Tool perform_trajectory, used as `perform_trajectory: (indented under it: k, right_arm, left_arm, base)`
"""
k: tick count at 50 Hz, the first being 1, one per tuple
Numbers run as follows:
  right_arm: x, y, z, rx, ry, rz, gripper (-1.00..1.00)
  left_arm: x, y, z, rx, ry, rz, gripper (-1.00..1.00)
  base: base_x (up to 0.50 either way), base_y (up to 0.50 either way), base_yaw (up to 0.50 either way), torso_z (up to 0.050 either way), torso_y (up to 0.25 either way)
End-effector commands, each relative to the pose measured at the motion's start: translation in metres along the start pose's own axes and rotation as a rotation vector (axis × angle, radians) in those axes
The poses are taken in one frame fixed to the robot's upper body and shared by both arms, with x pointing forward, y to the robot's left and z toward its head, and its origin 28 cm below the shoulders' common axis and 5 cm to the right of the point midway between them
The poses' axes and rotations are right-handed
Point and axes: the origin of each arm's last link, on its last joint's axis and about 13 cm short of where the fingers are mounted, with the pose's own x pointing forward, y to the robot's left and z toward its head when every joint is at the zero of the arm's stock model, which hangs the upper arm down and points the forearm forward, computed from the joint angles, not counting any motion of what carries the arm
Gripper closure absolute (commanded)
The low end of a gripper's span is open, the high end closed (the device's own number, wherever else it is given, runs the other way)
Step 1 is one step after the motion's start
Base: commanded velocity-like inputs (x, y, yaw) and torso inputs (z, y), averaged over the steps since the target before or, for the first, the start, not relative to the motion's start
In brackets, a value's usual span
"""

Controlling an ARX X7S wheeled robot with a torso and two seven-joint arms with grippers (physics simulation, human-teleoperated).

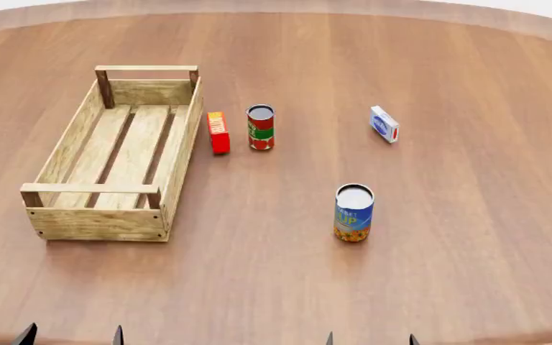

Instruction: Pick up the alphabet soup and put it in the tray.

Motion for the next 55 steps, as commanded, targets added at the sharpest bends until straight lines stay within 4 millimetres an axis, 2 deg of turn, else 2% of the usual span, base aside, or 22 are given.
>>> perform_trajectory:
  k: [1, 11, 24, 55]
  right_arm:
    - [0.0015, 0.0, -0.0014, -0.006, 0.011, -0.021, -1.0]
    - [0.0005, 0.0015, -0.002, -0.04, -0.009, -0.006, -1.0]
    - [-0.0009, 0.0021, -0.0018, -0.035, -0.02, 0.008, -1.0]
    - [0.0004, 0.0022, -0.0025, -0.023, -0.025, 0.021, -1.0]
  left_arm:
    - [0.0004, 0.0, -0.0002, -0.001, 0.003, -0.009, -1.0]
    - [-0.0003, -0.0003, 0.0002, -0.008, 0.008, -0.017, -1.0]
    - [-0.0017, -0.0011, 0.0, 0.002, 0.008, -0.024, -1.0]
    - [0.0001, -0.0018, -0.002, 0.024, 0.01, -0.032, -1.0]
  base:
    - [0.0, 0.0, 0.0, 0.0, 0.0]
    - [0.0, 0.05, 0.0, 0.0, 0.0]
    - [0.11, 0.31, 0.0, 0.0, 0.0]
    - [0.35, 0.29, 0.0, 0.0, 0.0]
